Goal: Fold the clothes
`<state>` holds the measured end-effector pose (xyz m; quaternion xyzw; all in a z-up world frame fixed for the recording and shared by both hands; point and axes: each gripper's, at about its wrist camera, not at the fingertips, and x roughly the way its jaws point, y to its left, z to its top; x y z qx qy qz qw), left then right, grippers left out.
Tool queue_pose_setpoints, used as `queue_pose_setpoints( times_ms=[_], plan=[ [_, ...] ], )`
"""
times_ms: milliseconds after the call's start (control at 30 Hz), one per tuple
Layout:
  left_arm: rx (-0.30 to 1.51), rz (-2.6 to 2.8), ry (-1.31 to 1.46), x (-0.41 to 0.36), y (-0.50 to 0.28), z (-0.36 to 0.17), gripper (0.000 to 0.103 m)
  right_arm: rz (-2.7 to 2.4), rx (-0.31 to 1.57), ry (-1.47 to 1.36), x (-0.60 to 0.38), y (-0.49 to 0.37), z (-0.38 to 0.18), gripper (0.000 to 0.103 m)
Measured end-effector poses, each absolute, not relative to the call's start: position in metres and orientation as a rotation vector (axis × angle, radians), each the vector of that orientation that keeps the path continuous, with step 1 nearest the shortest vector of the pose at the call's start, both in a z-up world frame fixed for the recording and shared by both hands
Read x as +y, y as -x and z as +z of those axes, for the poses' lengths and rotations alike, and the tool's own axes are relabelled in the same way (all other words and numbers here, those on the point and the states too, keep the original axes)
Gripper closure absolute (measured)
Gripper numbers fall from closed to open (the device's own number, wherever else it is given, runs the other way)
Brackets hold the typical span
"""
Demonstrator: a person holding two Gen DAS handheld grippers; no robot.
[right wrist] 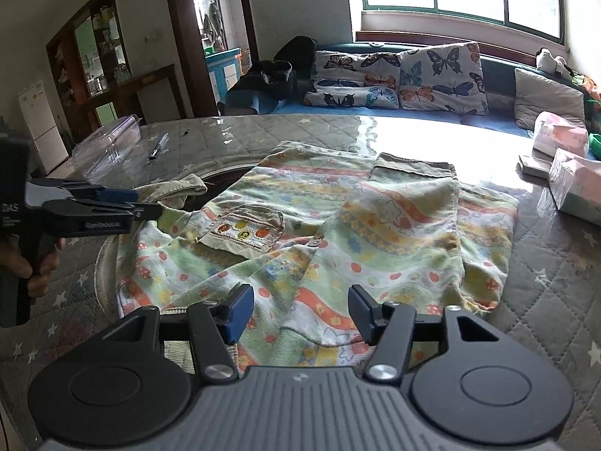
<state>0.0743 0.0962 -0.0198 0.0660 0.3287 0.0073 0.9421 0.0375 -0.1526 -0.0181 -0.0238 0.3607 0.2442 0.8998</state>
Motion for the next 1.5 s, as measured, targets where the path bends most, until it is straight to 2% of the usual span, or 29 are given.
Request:
queue_pose_setpoints(
  times_ms=[100, 167, 333, 400, 700, 767, 800, 833, 933, 1300, 1400, 1500],
  plan=[
    [0.693, -0.008, -0.13, 0.098, -0.081, -0.027, 0.081, 0.502, 0.746, 0.046, -0.154, -0.038, -0.018, 0.046],
    [0.694, -0.018, -0.11, 0.102, -0.082, -0.027, 0.085, 0.498, 0.748, 0.044, -0.155, -0.039, -0.018, 0.046],
    [0.685, -0.028, -0.083, 0.113, -0.081, -0.022, 0.087, 0.498, 0.755, 0.042, -0.156, -0.039, -0.021, 0.046],
    [0.687, -0.032, -0.076, 0.116, -0.08, -0.022, 0.084, 0.502, 0.757, 0.04, -0.156, -0.04, -0.021, 0.046],
    [0.691, -0.047, -0.085, 0.124, -0.073, -0.024, 0.084, 0.5, 0.764, 0.044, -0.154, -0.043, -0.024, 0.046],
    [0.694, -0.036, -0.078, 0.128, -0.074, -0.026, 0.088, 0.496, 0.763, 0.05, -0.154, -0.044, -0.024, 0.046],
    [0.694, -0.03, -0.077, 0.129, -0.074, -0.026, 0.094, 0.493, 0.759, 0.054, -0.154, -0.045, -0.023, 0.046],
    [0.692, -0.022, -0.075, 0.131, -0.074, -0.027, 0.097, 0.488, 0.751, 0.059, -0.154, -0.048, -0.021, 0.046],
    [0.683, 0.013, -0.056, 0.137, -0.072, -0.025, 0.1, 0.471, 0.725, 0.071, -0.155, -0.057, -0.014, 0.046],
    [0.663, 0.194, 0.048, 0.179, -0.061, -0.017, 0.101, 0.395, 0.702, 0.13, -0.138, -0.154, -0.008, 0.048],
    [0.668, 0.242, 0.075, 0.192, -0.058, -0.018, 0.101, 0.381, 0.723, 0.143, -0.128, -0.181, -0.021, 0.055],
    [0.682, 0.282, 0.106, 0.206, -0.057, -0.021, 0.101, 0.364, 0.747, 0.16, -0.12, -0.203, -0.035, 0.056]
  ],
)
